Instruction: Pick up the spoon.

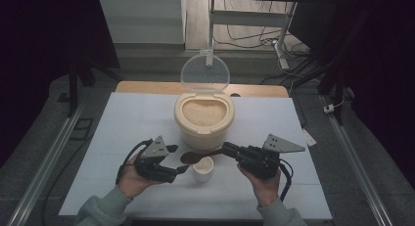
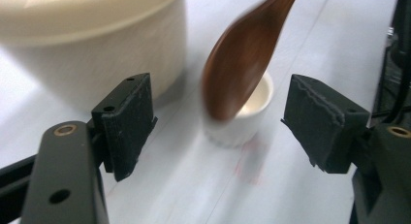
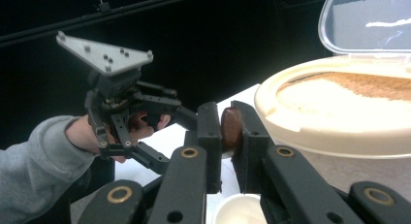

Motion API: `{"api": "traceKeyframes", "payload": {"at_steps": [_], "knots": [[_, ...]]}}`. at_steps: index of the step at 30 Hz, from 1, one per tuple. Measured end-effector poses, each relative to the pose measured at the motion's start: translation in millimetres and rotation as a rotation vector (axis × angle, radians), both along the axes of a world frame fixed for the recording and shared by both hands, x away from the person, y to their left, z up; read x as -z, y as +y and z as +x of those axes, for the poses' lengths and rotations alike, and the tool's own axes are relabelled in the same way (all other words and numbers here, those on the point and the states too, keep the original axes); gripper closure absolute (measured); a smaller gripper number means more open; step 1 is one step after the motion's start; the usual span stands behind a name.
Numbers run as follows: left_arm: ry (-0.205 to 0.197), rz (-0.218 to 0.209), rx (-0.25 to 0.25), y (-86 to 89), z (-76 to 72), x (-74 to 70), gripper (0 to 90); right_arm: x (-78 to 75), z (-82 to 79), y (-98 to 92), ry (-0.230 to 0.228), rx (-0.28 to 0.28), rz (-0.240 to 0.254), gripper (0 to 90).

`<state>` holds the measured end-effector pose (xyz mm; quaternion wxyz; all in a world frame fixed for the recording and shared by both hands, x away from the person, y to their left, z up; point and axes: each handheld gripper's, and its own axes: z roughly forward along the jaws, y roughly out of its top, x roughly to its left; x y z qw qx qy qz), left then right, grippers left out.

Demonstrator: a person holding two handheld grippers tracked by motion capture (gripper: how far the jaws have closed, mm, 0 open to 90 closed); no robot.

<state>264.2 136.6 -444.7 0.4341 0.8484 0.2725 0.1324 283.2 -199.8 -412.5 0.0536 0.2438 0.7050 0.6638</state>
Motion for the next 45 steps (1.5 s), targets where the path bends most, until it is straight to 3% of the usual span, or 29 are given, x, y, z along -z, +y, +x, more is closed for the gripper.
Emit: {"api": "traceKeyframes", "payload": {"at_steps": [9, 23, 45], "knots": [[0.037, -0.011, -0.135, 49.4, -9.6, 33.7, 24.1, -7.9, 0.1, -13.6, -0.03, 0.027, 0.013, 82.8], [0.072, -0.011, -0.244, 97.8, -22.0, 57.9, 22.1, -13.1, 2.5, -28.4, -0.047, 0.064, 0.04, 82.8], [0.105, -0.004, -0.27, 105.2, -21.3, 64.7, 20.4, -23.5, 3.7, -43.3, -0.083, 0.121, 0.079, 82.8]]}}
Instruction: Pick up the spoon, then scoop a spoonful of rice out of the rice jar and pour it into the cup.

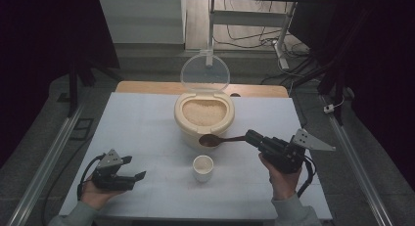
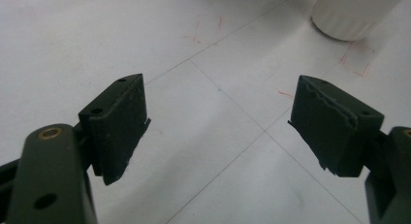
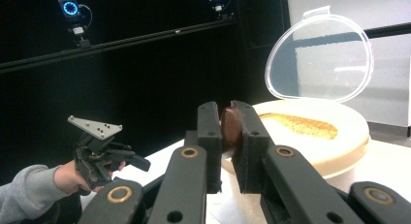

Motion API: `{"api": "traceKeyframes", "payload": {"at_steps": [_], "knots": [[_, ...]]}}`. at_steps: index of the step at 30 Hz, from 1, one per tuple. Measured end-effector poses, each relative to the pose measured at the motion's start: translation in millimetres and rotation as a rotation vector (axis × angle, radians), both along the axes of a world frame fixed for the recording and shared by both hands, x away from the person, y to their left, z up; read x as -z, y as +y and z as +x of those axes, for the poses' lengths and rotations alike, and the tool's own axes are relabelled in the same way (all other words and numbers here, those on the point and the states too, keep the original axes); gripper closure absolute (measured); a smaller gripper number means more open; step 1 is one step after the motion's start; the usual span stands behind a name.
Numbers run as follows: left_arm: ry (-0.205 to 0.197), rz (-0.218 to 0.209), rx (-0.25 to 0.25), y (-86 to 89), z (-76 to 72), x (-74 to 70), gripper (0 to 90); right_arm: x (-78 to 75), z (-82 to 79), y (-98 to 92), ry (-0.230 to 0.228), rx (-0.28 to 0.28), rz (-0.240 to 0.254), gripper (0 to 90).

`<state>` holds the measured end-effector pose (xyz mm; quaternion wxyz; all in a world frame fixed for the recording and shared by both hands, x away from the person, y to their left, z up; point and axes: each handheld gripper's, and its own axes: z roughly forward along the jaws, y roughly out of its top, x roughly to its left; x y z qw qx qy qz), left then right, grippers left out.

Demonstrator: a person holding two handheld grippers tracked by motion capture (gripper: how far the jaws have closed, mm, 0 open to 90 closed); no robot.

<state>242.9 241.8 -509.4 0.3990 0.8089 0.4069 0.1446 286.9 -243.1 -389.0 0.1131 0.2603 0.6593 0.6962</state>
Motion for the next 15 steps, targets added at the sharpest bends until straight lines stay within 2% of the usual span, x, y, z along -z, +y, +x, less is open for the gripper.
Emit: {"api": "traceKeyframes", "payload": {"at_steps": [6, 15], "knots": [[0.002, 0.003, 0.005, -0.8, 1.3, -0.6, 20.1, -5.5, 3.6, 0.4, -0.012, 0.013, 0.009, 82.8], [0.008, -0.001, 0.007, -0.5, 2.6, -0.4, 19.7, -16.5, 17.9, 2.1, -0.023, 0.047, 0.022, 82.8]]}}
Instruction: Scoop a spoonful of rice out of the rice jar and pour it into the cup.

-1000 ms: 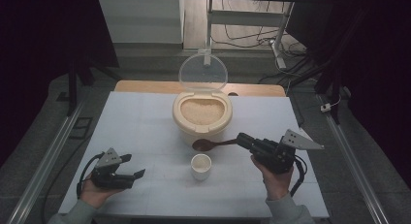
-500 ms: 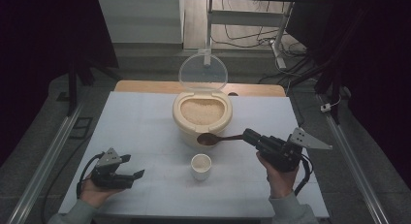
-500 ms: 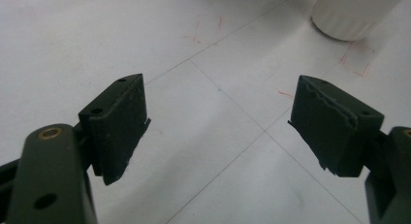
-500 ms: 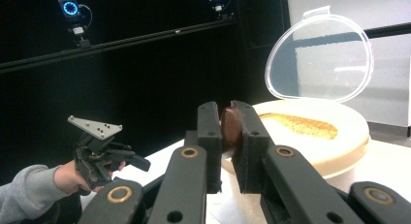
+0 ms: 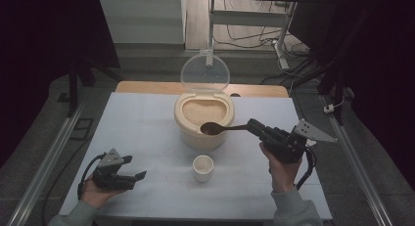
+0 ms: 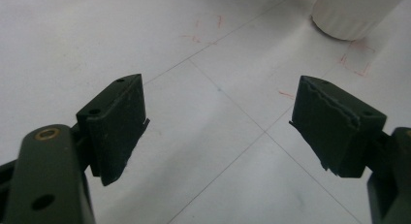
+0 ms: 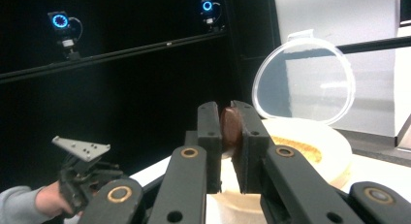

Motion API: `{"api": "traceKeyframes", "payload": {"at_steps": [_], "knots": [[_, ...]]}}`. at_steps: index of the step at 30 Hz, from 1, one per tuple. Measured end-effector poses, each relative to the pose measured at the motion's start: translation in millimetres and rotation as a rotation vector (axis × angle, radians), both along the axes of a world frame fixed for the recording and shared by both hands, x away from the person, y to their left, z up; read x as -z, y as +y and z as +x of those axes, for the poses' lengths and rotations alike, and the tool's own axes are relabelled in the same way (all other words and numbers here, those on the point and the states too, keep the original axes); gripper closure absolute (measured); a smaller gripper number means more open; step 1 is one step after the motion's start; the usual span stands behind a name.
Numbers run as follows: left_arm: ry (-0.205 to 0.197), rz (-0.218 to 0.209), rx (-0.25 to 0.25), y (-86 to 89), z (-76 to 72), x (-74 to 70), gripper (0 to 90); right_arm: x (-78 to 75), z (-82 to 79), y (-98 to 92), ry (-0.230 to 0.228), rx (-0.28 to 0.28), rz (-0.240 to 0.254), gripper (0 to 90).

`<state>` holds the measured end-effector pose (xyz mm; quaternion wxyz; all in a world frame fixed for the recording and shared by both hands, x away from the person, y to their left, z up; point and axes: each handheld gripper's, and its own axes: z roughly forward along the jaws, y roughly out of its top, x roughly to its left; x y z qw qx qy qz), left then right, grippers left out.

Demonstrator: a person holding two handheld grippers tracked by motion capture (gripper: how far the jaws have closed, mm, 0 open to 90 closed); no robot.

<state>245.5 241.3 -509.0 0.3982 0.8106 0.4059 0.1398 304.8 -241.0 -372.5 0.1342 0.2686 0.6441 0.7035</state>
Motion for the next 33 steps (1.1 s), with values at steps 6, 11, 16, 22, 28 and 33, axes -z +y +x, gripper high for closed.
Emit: {"api": "traceKeyframes", "payload": {"at_steps": [6, 11, 16, 22, 28, 33], "knots": [[0.003, 0.001, 0.004, -0.6, 0.2, 0.4, 19.7, -10.7, 13.9, -0.4, 0.0, 0.041, -0.013, 82.8], [0.008, 0.002, 0.007, -1.2, 0.3, 0.7, 19.7, -16.9, 25.4, -0.2, 0.011, 0.079, -0.025, 82.8], [0.014, 0.004, 0.009, -2.1, 0.6, 1.2, 19.6, -22.3, 33.3, 1.7, 0.021, 0.102, -0.039, 82.8], [0.018, 0.006, 0.012, -2.0, 1.0, 1.7, 19.6, -27.6, 40.6, 6.6, 0.021, 0.124, -0.088, 82.8], [0.021, 0.007, 0.014, -2.0, 1.1, 2.0, 19.5, -32.7, 48.3, 14.6, 0.02, 0.158, -0.153, 82.8], [0.024, 0.009, 0.017, -2.4, 1.3, 2.4, 19.5, -31.8, 51.7, 19.7, 0.022, 0.169, -0.191, 82.8]]}}
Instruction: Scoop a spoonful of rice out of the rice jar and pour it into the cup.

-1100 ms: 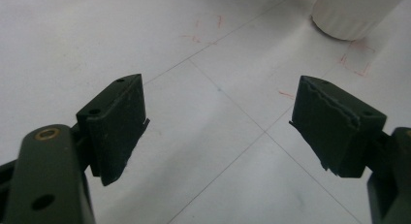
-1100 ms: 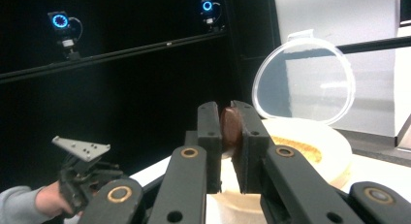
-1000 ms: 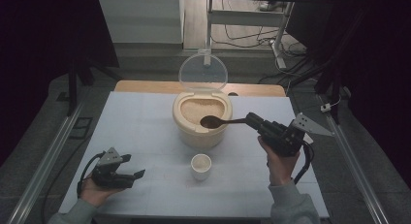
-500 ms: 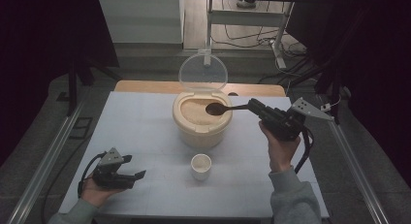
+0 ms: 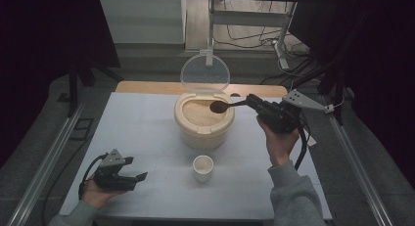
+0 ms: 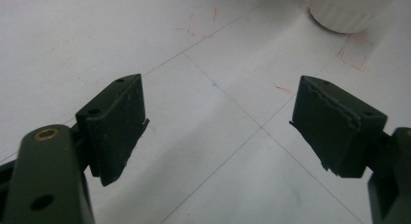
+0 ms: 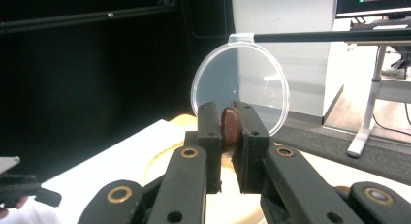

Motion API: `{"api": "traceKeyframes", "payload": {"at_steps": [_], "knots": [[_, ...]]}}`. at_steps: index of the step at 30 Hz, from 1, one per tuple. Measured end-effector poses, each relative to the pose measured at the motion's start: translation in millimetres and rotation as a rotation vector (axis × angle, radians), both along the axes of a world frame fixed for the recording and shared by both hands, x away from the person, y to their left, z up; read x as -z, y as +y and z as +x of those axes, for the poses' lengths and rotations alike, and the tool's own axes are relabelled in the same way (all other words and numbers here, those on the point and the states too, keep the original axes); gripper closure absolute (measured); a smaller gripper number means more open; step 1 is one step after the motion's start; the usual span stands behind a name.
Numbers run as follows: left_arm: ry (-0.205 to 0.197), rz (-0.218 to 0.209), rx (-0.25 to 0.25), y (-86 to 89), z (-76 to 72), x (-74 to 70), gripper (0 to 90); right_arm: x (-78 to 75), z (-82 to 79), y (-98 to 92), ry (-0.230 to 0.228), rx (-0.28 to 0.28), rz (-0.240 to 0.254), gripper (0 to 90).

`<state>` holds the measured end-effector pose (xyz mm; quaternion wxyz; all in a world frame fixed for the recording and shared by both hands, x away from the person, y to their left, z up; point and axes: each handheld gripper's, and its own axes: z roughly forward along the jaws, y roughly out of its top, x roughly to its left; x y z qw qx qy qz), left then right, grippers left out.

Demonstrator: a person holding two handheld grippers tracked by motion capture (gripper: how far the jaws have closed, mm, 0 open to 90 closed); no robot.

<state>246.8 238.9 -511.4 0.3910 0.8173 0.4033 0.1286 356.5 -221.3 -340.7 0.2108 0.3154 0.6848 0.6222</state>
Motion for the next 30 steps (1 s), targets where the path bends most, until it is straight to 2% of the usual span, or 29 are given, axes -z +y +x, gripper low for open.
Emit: {"api": "traceKeyframes", "payload": {"at_steps": [2, 8, 13, 19, 25, 30], "knots": [[0.0, 0.001, 0.0, 0.0, 0.0, 0.0, 19.5, 1.2, 2.1, 2.5, -0.006, 0.022, -0.031, 82.8], [0.004, 0.002, 0.002, -0.5, 0.4, 0.8, 19.5, 4.5, 7.8, 5.2, 0.006, 0.05, -0.065, 82.8], [0.006, 0.003, 0.002, -0.6, 0.5, 1.3, 19.6, 8.2, 12.3, 10.0, 0.016, 0.071, -0.116, 82.8], [0.005, 0.005, 0.004, -0.8, 0.5, 1.5, 19.6, 10.1, 14.1, 17.4, 0.001, 0.089, -0.163, 82.8], [0.008, 0.006, 0.005, -0.9, 0.7, 2.2, 19.6, 13.6, 15.2, 29.2, -0.003, 0.103, -0.233, 82.8], [0.008, 0.006, 0.009, -1.4, 0.7, 2.3, 19.7, 22.9, 21.7, 33.9, 0.05, 0.102, -0.222, 82.8]]}}
